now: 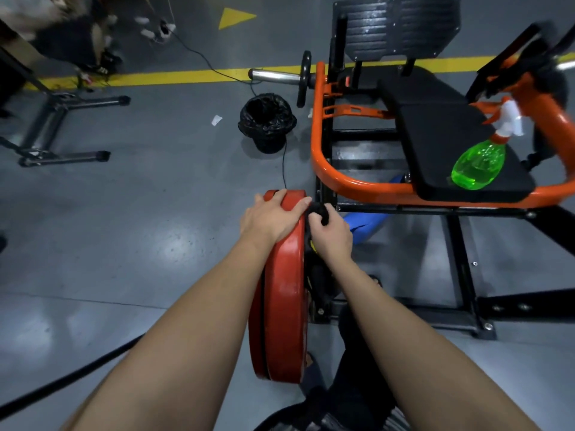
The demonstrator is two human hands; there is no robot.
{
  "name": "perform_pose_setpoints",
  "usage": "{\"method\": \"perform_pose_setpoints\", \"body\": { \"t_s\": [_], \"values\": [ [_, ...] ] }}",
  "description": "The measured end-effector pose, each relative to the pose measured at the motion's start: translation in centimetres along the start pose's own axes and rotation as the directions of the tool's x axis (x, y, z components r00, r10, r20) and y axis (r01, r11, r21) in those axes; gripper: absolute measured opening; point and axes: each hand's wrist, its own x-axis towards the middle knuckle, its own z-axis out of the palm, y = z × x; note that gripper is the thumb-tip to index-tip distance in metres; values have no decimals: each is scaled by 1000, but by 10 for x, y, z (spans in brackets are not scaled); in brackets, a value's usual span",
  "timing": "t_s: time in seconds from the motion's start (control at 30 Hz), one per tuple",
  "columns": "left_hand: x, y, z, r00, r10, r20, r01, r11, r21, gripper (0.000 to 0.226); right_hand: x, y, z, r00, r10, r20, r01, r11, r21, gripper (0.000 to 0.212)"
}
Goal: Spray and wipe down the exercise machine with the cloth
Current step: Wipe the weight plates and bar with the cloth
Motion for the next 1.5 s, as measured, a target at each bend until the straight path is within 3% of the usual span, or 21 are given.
{"method": "perform_pose_setpoints", "body": {
  "t_s": [0.07, 0.2, 0.37, 0.6, 0.77, 0.87, 0.93, 1.07, 1.17, 1.3, 1.5],
  "values": [
    [-1, 0, -3, 999, -16, 30, 16, 1000, -3, 95, 5, 4, 8, 999, 19, 34, -17, 999, -46, 22],
    [2, 0, -5, 997, -27, 65, 29, 999, -22, 87, -8, 22, 13, 998, -36, 46, 42, 990, -138, 35],
    [-9, 0, -6, 998, -52, 41, 56, 995, -88, 85, -5, 24, 15, 998, -40, 40, 48, 973, -226, 35],
    [-39, -8, 2, 996, -83, 26, 87, 984, -157, 93, -16, 26, 15, 987, -159, 2, 154, 953, -259, 36],
    [-50, -2, -7, 976, -141, 168, 156, 984, -81, 103, -15, 27, 15, 984, -177, 8, 173, 954, -244, 36],
    [-40, 6, -21, 922, -204, 329, 173, 977, 122, 127, -18, 29, 15, 978, -207, -33, 194, 954, -229, 36],
    [-28, 18, -39, 918, -209, 337, 149, 969, 196, 137, -20, 29, 16, 970, -233, -64, 214, 950, -226, 47],
    [15, 51, -60, 976, -128, 175, 127, 992, 13, 112, -18, 33, 17, 954, -281, -101, 254, 941, -222, 52],
    [44, 53, -34, 991, -123, 58, 122, 992, 18, 94, -14, 36, 17, 956, -287, -63, 266, 936, -231, 55],
    [51, 43, -5, 969, -213, 123, 191, 967, 166, 89, -11, 40, 20, 950, -311, -33, 296, 927, -230, 57],
    [49, 43, -9, 976, -150, 156, 113, 968, 224, 65, -12, 41, 20, 947, -317, -44, 299, 926, -230, 47]
  ]
}}
